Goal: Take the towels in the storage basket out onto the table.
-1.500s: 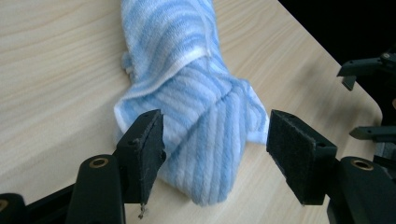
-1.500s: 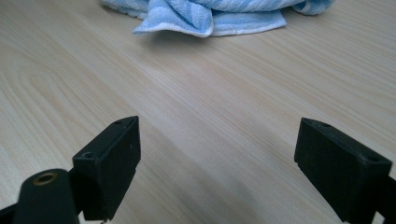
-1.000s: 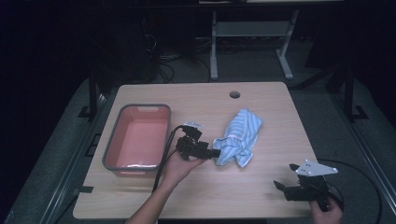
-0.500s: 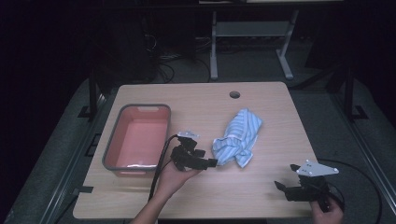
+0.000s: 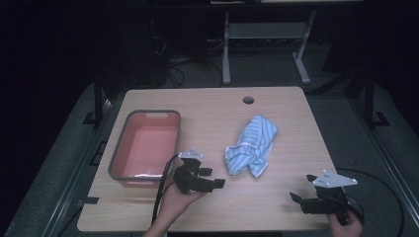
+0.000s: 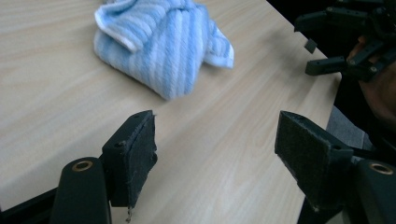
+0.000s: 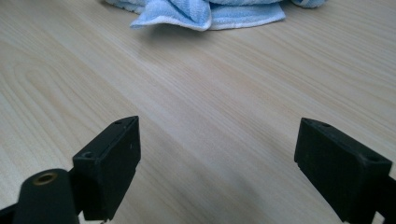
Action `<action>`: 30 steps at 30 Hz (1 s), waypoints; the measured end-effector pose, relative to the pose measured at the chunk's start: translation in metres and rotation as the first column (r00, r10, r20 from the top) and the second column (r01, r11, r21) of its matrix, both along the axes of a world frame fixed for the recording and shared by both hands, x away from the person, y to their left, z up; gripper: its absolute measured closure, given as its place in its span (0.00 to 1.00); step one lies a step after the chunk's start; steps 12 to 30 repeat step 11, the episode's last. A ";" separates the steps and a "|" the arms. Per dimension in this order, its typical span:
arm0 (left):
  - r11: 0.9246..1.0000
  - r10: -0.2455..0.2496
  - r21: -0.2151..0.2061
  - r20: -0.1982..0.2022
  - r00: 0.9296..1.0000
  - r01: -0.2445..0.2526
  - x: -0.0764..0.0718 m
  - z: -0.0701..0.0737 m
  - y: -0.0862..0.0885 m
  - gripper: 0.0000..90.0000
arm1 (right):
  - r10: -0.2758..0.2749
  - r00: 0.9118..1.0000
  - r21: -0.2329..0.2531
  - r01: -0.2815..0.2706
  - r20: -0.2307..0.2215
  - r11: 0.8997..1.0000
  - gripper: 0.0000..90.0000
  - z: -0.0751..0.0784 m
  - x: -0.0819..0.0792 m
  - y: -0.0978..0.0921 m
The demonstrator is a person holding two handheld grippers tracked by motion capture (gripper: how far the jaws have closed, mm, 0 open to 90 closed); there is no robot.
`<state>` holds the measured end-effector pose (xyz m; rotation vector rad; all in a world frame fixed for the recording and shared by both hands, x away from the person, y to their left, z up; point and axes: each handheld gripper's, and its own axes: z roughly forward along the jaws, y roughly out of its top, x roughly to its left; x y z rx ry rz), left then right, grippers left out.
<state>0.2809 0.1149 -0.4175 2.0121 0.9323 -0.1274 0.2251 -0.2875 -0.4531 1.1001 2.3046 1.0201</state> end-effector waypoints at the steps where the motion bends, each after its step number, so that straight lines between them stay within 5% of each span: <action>1: 1.000 -0.001 -0.008 0.001 1.000 0.001 -0.003 -0.001 0.001 0.32 | 0.001 1.000 -0.001 -0.001 -0.001 1.000 0.15 0.000 0.000 0.000; 9: 0.998 0.012 -0.055 0.018 1.000 -0.011 -0.019 -0.012 0.007 0.31 | 0.002 1.000 0.002 -0.002 -0.002 1.000 0.15 -0.001 -0.005 0.003; 11: 1.000 0.001 -0.028 0.047 0.999 0.001 -0.021 -0.011 0.003 0.31 | 0.003 1.000 0.001 -0.003 -0.005 1.000 0.15 -0.001 -0.007 0.004; 30: 1.000 0.001 -0.028 0.047 0.999 0.001 -0.021 -0.011 0.003 0.31 | 0.003 1.000 0.001 -0.003 -0.005 1.000 0.15 -0.001 -0.007 0.004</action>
